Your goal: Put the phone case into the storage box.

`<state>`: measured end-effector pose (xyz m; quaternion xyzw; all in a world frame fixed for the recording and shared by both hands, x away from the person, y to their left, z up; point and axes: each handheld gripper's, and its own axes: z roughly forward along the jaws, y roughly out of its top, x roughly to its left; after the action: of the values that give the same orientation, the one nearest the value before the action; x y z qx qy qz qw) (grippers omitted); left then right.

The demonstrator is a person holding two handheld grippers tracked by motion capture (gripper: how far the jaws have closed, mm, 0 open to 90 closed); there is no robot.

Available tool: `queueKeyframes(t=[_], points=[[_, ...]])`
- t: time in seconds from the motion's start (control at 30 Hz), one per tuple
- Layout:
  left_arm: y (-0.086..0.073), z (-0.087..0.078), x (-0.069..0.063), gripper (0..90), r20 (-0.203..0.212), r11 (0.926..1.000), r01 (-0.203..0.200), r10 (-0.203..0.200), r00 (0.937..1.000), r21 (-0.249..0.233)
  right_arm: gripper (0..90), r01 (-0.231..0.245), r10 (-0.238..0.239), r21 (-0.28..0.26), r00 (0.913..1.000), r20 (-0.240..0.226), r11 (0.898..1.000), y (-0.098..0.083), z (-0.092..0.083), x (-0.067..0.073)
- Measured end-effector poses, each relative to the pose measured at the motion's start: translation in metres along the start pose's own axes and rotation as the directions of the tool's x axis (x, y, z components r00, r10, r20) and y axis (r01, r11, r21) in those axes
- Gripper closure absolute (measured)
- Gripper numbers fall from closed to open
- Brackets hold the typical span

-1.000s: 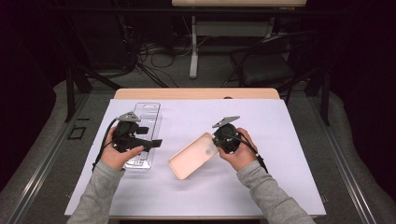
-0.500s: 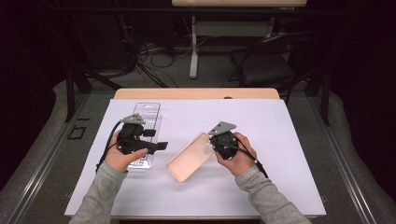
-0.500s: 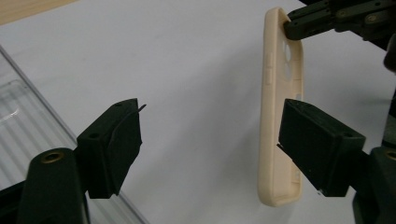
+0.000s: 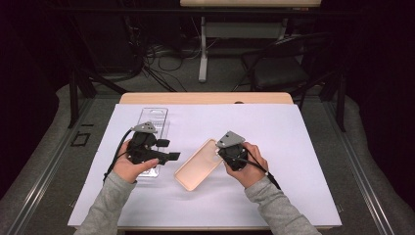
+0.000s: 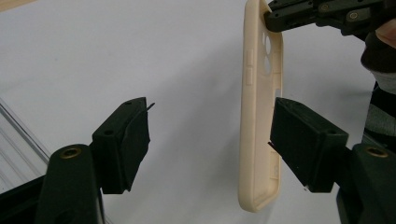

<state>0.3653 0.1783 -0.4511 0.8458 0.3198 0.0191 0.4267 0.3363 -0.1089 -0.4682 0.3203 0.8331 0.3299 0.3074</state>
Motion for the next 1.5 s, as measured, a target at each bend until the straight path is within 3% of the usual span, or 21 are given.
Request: queueKeyframes(t=[0.13,0.23,0.3,0.53,0.67,0.77,0.93,1.1,1.23,1.5], points=[[-0.001,0.002,-0.001,31.2,0.001,0.9999,-0.002,0.002,1.0,0.01,88.6,0.032,-0.031,-0.006,0.9993,0.02,0.999,-0.002,0.001,0.004],[-0.001,0.004,-0.002,35.7,0.005,0.9999,0.0,0.0,1.0,0.015,88.6,0.025,-0.025,-0.01,0.9996,0.016,1.0,-0.004,0.001,0.006],[-0.002,0.005,-0.003,37.8,0.021,0.9994,0.022,-0.022,0.9995,0.026,88.6,0.029,-0.028,-0.014,0.9995,0.016,0.999,-0.004,0.001,0.006],[-0.004,0.009,-0.004,44.5,0.062,0.9981,0.034,-0.037,0.9974,0.051,88.6,0.03,-0.03,-0.02,0.9995,0.011,0.999,-0.006,0.001,0.007],[-0.005,0.011,-0.005,47.0,0.063,0.9976,0.03,-0.034,0.9974,0.062,88.6,0.036,-0.035,-0.02,0.9993,0.012,0.999,-0.007,0.0,0.009],[-0.006,0.011,-0.007,47.0,0.027,0.9971,0.03,-0.032,0.9991,0.071,88.5,0.043,-0.042,-0.021,0.9991,0.009,0.999,-0.007,0.0,0.011],[-0.007,0.013,-0.009,48.0,0.041,0.997,0.033,-0.036,0.9985,0.07,88.5,0.052,-0.052,-0.027,0.9987,0.006,0.998,-0.007,0.0,0.014],[-0.008,0.018,-0.011,50.5,0.094,0.9927,0.07,-0.079,0.9924,0.098,88.5,0.059,-0.059,-0.032,0.9982,0.006,0.998,-0.007,-0.001,0.016],[-0.009,0.025,-0.01,54.7,0.102,0.9902,0.077,-0.089,0.9908,0.116,88.5,0.063,-0.063,-0.033,0.998,0.001,0.997,-0.007,-0.001,0.017],[-0.011,0.034,-0.008,61.2,0.176,0.9875,0.091,-0.113,0.9778,0.129,88.6,0.06,-0.06,-0.04,0.9982,-0.005,0.997,-0.006,-0.003,0.018]])
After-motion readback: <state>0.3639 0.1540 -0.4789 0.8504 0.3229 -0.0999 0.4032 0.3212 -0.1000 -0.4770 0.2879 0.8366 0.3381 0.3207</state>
